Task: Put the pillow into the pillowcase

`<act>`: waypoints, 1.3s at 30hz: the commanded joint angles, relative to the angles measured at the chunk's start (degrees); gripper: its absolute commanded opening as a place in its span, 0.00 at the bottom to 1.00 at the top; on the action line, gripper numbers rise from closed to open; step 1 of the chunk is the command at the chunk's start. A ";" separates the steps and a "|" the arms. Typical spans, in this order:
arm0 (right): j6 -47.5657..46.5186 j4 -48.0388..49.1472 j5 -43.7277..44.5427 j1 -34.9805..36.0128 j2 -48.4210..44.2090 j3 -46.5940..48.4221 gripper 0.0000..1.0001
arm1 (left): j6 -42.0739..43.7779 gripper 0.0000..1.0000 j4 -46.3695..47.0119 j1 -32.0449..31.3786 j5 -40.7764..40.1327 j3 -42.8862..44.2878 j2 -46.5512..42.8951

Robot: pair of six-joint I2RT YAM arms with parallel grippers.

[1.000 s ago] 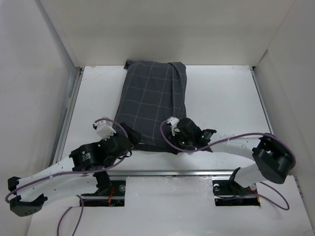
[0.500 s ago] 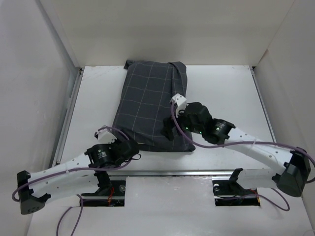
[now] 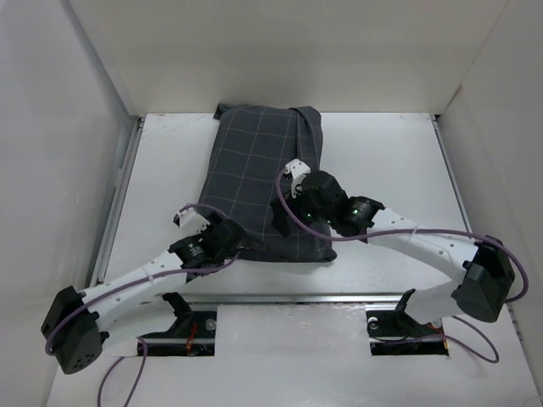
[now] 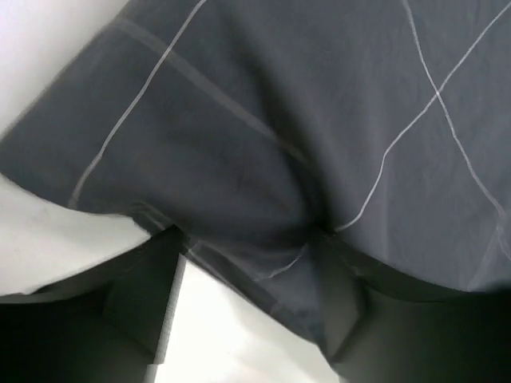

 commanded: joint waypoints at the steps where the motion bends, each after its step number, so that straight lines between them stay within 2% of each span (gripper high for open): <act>1: 0.65 0.64 2.72 0.08 -3.51 0.08 1.00 | 6.61 0.55 4.83 3.10 -1.57 2.29 3.10; 5: 0.65 0.11 2.64 -1.31 -4.58 -0.45 1.00 | 5.92 0.18 1.16 5.13 1.16 4.05 5.22; 11: 0.65 0.11 -2.10 -5.80 -4.05 -2.02 1.00 | 3.36 0.20 -12.20 5.13 4.58 7.48 -0.31; 18: 0.03 1.78 -5.18 -9.40 -2.30 -2.03 1.00 | 0.82 0.23 -22.40 5.13 14.25 8.71 -4.89; 21: 0.03 1.78 -5.18 -11.34 -0.98 -2.03 1.00 | 0.81 0.16 -21.62 5.13 19.70 7.31 -3.23; 22: 0.03 2.30 -5.79 -11.86 -0.45 -1.51 1.00 | 0.81 0.09 -21.62 5.13 19.71 7.30 -2.26; 24: 0.03 2.31 -4.32 -11.87 0.96 -0.89 1.00 | 0.81 0.01 -22.14 5.13 19.71 8.44 1.08; 27: 2.56 1.52 -0.62 -14.32 3.93 2.09 1.00 | 1.96 0.00 -24.43 5.13 20.33 10.63 4.15; 31: 6.44 0.99 0.00 -20.47 8.16 7.36 1.00 | 1.96 0.00 -32.15 3.82 19.10 14.93 3.99; 34: 4.27 -0.59 -4.55 -23.03 8.87 8.96 1.00 | 3.44 0.00 -32.00 3.21 17.78 19.41 1.37; 35: 3.55 -0.59 -6.66 -23.03 7.74 7.39 1.00 | 5.36 0.02 -29.73 3.20 16.99 20.48 0.83; 37: 1.19 -0.59 -10.00 -23.03 3.79 2.12 1.00 | 8.79 0.38 -25.69 3.20 14.27 22.24 0.30; 39: 0.48 -0.59 -14.21 -23.03 -0.77 -4.01 1.00 | 14.40 0.59 -19.62 3.20 10.68 26.35 2.83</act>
